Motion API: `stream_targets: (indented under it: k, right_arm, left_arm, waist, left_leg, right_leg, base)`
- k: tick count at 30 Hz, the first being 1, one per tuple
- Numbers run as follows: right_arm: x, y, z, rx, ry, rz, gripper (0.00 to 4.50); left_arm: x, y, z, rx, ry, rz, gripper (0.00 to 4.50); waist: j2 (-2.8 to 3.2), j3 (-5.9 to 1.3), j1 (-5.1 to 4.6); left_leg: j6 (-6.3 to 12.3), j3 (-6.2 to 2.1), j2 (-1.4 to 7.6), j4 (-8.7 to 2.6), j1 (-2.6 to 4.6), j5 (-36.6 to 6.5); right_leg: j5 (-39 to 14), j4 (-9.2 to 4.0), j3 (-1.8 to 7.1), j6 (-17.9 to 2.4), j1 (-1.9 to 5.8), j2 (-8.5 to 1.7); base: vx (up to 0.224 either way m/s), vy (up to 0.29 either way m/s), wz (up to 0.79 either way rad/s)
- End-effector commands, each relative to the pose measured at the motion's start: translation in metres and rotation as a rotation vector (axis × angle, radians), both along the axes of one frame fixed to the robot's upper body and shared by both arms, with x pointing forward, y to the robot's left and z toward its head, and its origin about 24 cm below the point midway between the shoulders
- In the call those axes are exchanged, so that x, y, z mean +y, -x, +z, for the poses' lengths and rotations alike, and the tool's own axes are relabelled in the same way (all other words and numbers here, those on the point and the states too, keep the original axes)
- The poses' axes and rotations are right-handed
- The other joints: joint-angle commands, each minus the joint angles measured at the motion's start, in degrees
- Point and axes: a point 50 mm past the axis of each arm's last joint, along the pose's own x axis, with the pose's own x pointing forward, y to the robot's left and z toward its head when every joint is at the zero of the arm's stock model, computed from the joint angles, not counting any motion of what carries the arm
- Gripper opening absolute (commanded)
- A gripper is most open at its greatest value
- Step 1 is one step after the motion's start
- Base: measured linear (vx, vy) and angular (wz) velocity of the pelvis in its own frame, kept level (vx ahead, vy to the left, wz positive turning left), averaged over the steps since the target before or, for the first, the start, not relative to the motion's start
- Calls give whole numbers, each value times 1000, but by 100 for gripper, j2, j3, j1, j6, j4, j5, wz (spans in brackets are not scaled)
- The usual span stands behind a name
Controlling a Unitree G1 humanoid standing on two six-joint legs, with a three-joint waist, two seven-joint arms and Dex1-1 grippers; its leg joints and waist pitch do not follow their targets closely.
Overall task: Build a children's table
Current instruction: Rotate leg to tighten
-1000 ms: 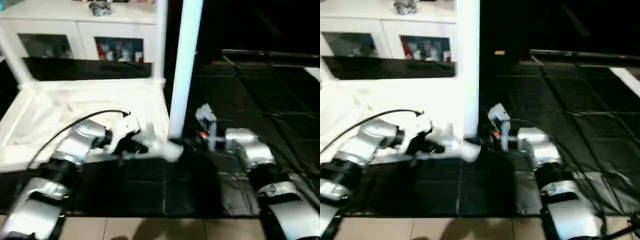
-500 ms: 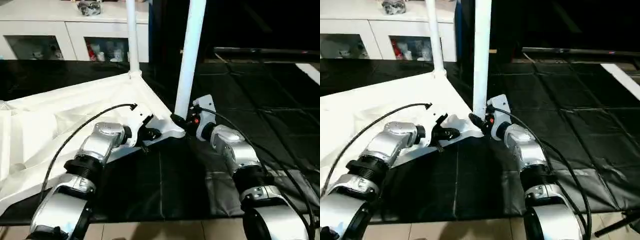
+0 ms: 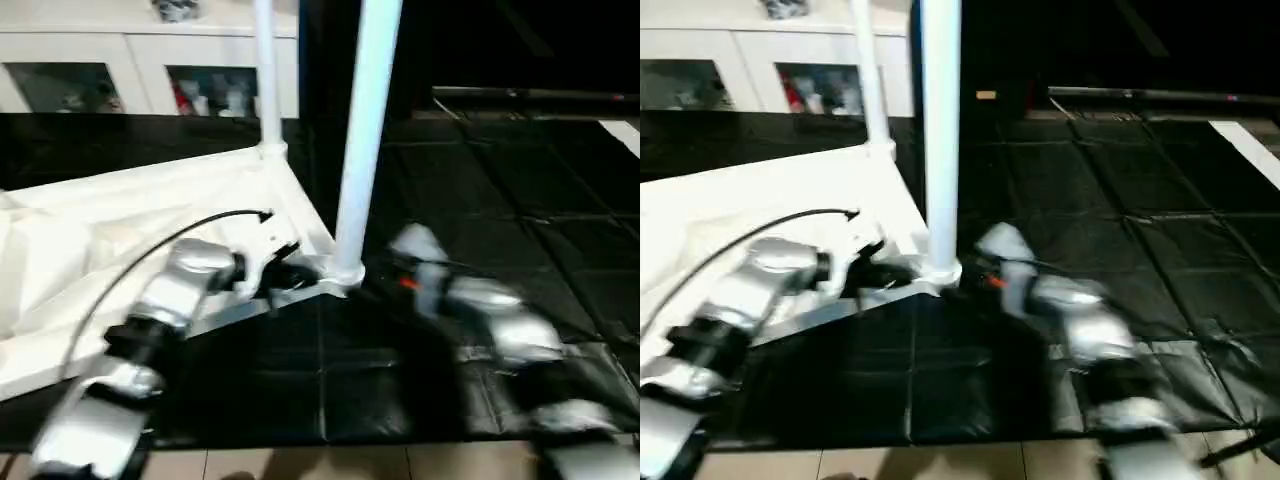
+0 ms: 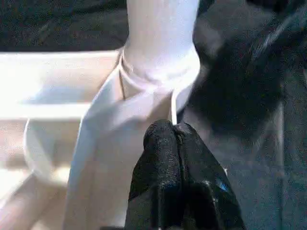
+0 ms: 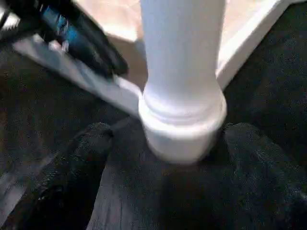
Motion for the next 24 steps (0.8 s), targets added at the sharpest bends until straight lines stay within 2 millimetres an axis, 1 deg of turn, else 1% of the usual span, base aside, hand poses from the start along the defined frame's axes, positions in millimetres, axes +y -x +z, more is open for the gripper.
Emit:
stream_targets:
  k: [1,3,5,6,8,9,11,12,14,16,18,21,22,23,24]
  right_arm:
    - [-4,-1,10,-26,-35,16,439]
    - [-10,0,13,-38,-35,22,445]
    - [-11,0,14,-41,-37,23,445]
    - [-13,-1,15,-48,-36,18,445]
    - [-13,-1,16,-49,-43,19,445]
    - [-13,-1,16,-48,-44,21,445]
    - [-11,-1,17,-46,-51,30,445]
    - [-9,-1,17,-47,-54,36,450]
    - [-8,-1,17,-46,-58,41,450]
    - [-7,-1,17,-46,-60,43,450]
    - [-5,-2,17,-45,-66,49,450]
    - [-4,-1,17,-40,-69,59,450]
    - [-4,-1,17,-39,-70,61,450]
    - [-4,0,17,-38,-71,63,450]
    - [-3,0,17,-38,-71,67,450]
  left_arm:
    - [1,8,-9,42,-41,-55,0]
    - [6,8,-8,21,-64,-61,0]
    - [8,8,-7,13,-70,-59,0]
    - [11,8,-6,10,-78,-55,0]
    - [13,9,-2,25,-66,-28,0]
    - [14,8,-1,35,-58,-17,0]
    - [12,8,1,64,-38,13,0]
    - [11,7,1,71,-38,26,32]
    - [10,6,0,72,-40,38,40]
    - [9,5,0,73,-41,45,46]
    - [6,1,-2,66,-37,75,69]
    - [3,0,-2,84,-18,86,80]
    - [3,1,-2,90,-20,92,97]
    - [2,0,-3,87,-29,101,97]
    - [2,-1,-4,78,-42,113,118]
  waist:
    - [34,-389,43]
    - [27,-384,44]
    - [32,-398,54]
    - [31,-410,53]
    - [28,-415,48]
    - [22,-406,48]
    - [25,-404,61]
    - [23,-400,64]
    - [32,-400,67]
    - [26,-400,74]
    - [30,-402,87]
    - [44,-407,102]
    - [42,-409,101]
    - [42,-409,103]
    - [46,-407,95]
  left_leg:
    - [301,-35,171,-324,51,-1060]
    - [281,-38,171,-328,49,-1079]
    - [260,-43,175,-324,53,-1028]
    - [266,-43,178,-316,51,-935]
    - [274,-37,179,-313,54,-886]
    - [304,-32,171,-310,51,-887]
    - [297,-29,169,-307,51,-892]
    - [297,-30,164,-307,46,-905]
    - [280,-36,163,-308,47,-946]
    - [273,-35,159,-306,50,-963]
    - [263,-36,158,-305,56,-998]
    - [254,-43,161,-303,55,-1012]
    - [253,-44,163,-303,52,-1006]
    - [253,-47,163,-303,52,-1006]
    - [249,-54,161,-304,47,-1032]
  right_leg:
    - [-813,-394,308,-1270,366,-367]
    - [-901,-400,307,-1247,360,-364]
    - [-839,-389,305,-1268,362,-366]
    - [-634,-357,303,-1324,361,-357]
    - [-492,-334,302,-1389,363,-354]
    - [-507,-347,299,-1403,356,-346]
    - [-565,-343,300,-1426,357,-356]
    - [-630,-355,299,-1409,359,-354]
    - [-717,-364,298,-1377,358,-355]
    - [-750,-374,300,-1353,355,-354]
    - [-764,-383,299,-1328,353,-349]
    - [-762,-381,299,-1323,351,-356]
    - [-748,-377,298,-1324,354,-355]
    - [-742,-376,297,-1325,355,-354]
    - [-722,-376,293,-1313,355,-346]
  base:
    - [0,0,0]
    - [0,0,0]
    - [0,0,0]
    - [0,0,0]
    - [0,0,0]
    - [0,0,0]
    - [0,0,0]
    - [0,0,0]
    - [0,0,0]
    - [0,0,0]
    - [0,0,0]
    - [0,0,0]
    - [0,0,0]
    - [0,0,0]
    - [0,0,0]
